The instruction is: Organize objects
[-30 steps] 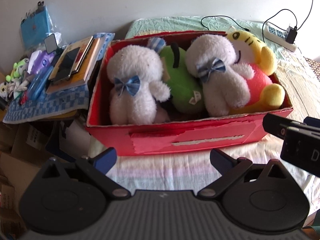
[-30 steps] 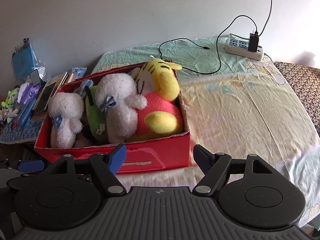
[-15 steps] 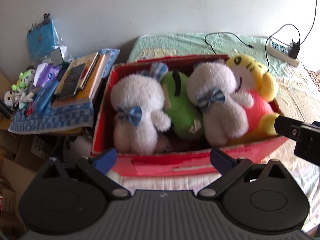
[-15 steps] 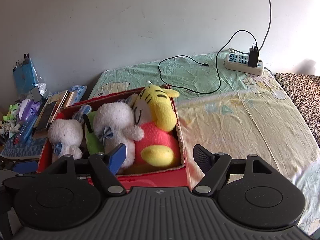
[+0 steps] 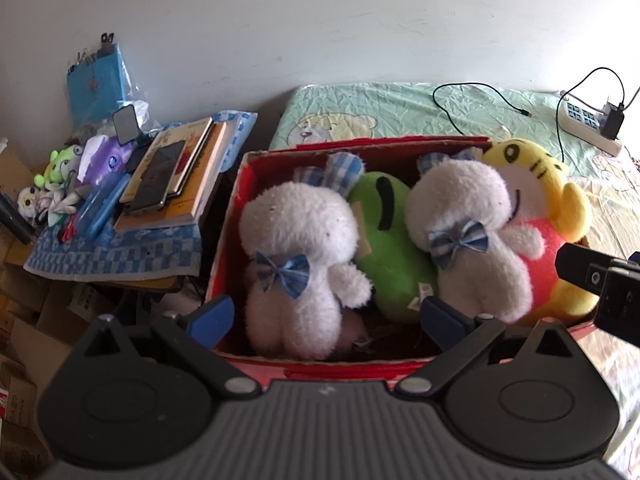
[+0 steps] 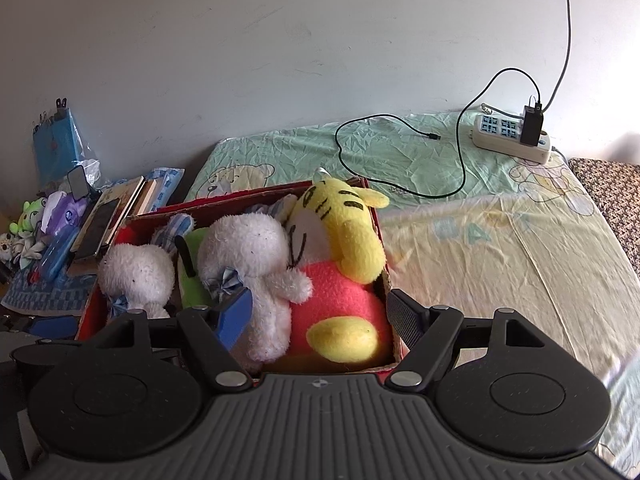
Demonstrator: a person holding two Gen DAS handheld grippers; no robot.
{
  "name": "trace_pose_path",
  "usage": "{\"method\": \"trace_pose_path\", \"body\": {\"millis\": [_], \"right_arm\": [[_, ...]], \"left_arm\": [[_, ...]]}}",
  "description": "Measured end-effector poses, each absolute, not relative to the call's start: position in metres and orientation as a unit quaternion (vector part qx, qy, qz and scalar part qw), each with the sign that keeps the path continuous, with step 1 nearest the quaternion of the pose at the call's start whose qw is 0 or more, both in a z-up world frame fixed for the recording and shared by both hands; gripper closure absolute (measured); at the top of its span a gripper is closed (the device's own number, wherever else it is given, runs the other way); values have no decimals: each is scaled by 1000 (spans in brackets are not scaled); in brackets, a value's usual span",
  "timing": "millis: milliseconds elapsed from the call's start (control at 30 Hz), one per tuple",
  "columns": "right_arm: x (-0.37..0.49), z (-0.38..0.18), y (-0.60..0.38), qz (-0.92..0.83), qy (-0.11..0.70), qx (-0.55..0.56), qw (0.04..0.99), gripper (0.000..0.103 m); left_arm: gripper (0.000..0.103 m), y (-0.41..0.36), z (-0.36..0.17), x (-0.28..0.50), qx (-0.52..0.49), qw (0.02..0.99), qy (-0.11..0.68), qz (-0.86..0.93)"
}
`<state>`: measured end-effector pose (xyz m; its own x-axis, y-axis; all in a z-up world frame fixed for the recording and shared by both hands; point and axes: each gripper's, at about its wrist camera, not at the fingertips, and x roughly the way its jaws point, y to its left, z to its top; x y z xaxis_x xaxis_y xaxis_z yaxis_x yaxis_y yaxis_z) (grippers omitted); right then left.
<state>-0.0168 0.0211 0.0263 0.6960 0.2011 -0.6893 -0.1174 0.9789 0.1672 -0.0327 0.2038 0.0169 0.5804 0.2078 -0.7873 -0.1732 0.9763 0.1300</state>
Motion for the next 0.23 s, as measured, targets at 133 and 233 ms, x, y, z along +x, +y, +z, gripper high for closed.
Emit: {"method": "trace_pose_path", "body": {"millis": [133,233], "right_arm": [[-15,25,22,84,379,54,920,27],[-14,24,22,80,381,56,919,27]], "left_arm": [[4,211,13,-28,7,887,451,103],[5,212,13,-28,10,890,443,106]]}}
